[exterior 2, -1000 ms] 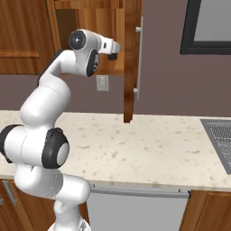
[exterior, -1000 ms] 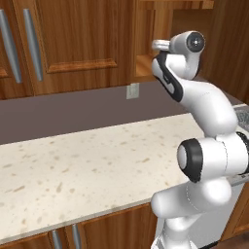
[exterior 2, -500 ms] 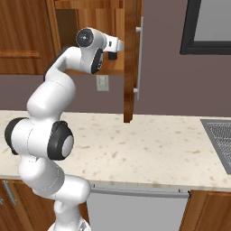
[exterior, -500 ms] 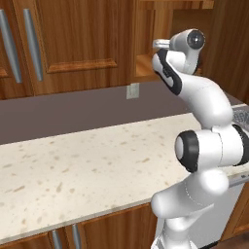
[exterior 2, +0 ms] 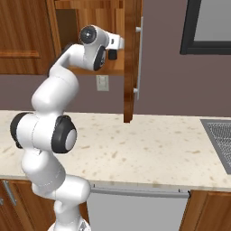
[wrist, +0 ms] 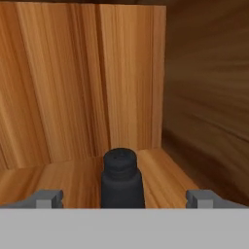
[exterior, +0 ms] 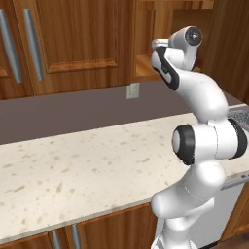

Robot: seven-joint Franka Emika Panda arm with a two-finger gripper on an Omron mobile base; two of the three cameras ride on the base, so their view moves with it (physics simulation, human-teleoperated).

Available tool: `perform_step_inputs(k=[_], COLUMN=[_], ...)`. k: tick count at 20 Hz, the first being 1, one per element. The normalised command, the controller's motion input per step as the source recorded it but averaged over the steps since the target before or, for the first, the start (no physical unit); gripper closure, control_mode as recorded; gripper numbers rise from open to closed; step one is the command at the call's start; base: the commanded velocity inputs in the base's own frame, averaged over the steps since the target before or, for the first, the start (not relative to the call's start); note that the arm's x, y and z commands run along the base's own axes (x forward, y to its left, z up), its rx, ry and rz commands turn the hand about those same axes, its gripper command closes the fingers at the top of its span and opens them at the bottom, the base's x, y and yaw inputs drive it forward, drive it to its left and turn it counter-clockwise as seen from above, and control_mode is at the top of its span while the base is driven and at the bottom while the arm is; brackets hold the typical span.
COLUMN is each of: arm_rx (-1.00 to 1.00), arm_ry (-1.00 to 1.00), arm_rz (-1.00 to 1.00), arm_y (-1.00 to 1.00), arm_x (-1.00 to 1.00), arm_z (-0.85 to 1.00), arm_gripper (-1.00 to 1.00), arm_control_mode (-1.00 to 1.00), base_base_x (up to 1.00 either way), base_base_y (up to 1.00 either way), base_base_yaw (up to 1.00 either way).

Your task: Collect the paprika, ketchup, and shaker from the cabinet and place them next to the stove.

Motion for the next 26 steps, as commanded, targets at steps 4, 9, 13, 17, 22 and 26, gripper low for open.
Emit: perform_step_inputs(k=[4,9,13,17,22,26], arm_rx=[-0.01,0.00,-0.02,-0.03,-0.01,0.00], arm_ry=[0.04,0.03,0.02,0.02,0.04,0.05], arm_rz=[0.01,0.00,0.00,0.00,0.00,0.00], arm_y=[0.00,0.00,0.00,0.00,0.00,0.00], arm_x=[0.33,0.20,0.13,0.13,0.20,0.19], arm_z=[-0.02,-0.06,-0.17,-0.19,-0.08,-0.06], arm_gripper=[-1.00,-1.00,-1.00,-1.00,-1.00,-1.00], arm_control_mode=[-1.00,-1.00,-1.00,-1.00,-1.00,-1.00], base_base_x=[0.00,0.00,0.00,0.00,0.00,0.00], base_base_y=[0.00,0.00,0.00,0.00,0.00,0.00], base_base_yaw=[0.00,0.00,0.00,0.00,0.00,0.00])
